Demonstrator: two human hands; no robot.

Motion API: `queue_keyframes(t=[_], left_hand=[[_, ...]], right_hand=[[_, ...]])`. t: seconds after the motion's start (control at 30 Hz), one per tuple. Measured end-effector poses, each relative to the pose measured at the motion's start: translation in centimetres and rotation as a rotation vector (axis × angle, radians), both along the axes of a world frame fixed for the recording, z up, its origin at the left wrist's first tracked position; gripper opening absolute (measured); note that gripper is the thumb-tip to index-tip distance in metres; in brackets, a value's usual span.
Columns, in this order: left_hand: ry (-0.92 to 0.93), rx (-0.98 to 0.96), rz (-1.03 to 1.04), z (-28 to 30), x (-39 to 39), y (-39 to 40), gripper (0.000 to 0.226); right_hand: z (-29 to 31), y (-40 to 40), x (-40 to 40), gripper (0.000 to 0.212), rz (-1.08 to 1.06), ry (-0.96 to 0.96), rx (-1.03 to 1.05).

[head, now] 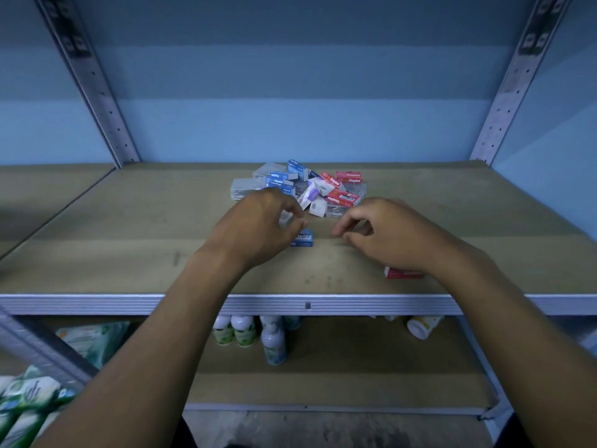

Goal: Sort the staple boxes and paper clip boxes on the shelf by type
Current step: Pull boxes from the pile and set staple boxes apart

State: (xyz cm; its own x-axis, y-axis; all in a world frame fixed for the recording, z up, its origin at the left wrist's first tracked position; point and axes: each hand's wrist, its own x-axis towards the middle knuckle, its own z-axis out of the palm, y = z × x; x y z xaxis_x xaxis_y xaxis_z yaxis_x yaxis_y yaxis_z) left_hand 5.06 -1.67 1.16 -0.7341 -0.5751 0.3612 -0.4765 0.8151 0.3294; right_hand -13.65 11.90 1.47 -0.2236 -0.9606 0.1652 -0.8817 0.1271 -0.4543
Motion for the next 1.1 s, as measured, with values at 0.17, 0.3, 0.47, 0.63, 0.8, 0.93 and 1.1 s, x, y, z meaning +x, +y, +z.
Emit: queue_keyframes(t=[0.17,0.3,0.47,0.63,0.8,0.93,1.1], left_hand=[[0.021,0.009,0.086,-0.3,0.5,-1.9,0.025],[0.004,0.045,0.122,-0.5,0.6,-3.2,0.030],[0.007,0.062,0.110,-1.0,0.2,-4.4,0.038],[0.046,0.119,0.134,-1.7,-0.4,-6.0,0.038],[0.079,0.160,0.149,-2.4,-0.9,-6.6,0.041],[0.059,0.162,0.150,-2.7,-1.3,-6.5,0.042],[0.063,0.134,0.138,-2.3,-1.2,-6.4,0.036]], right_hand=[[-0.6,-3.3,0.9,0.020,0.015,0.049,-0.029],[-1.0,-5.6,1.1,0.026,0.006,0.103,-0.084],[-1.2,-7.5,1.3,0.030,-0.051,0.080,-0.104],[-1.6,-9.5,1.3,0.035,-0.094,0.081,-0.129],[-2.0,-11.0,1.4,0.044,-0.181,0.148,-0.116],[-2.2,-11.2,1.5,0.053,-0.233,0.243,-0.008],[-1.9,-11.4,1.7,0.052,-0.253,0.229,-0.056]])
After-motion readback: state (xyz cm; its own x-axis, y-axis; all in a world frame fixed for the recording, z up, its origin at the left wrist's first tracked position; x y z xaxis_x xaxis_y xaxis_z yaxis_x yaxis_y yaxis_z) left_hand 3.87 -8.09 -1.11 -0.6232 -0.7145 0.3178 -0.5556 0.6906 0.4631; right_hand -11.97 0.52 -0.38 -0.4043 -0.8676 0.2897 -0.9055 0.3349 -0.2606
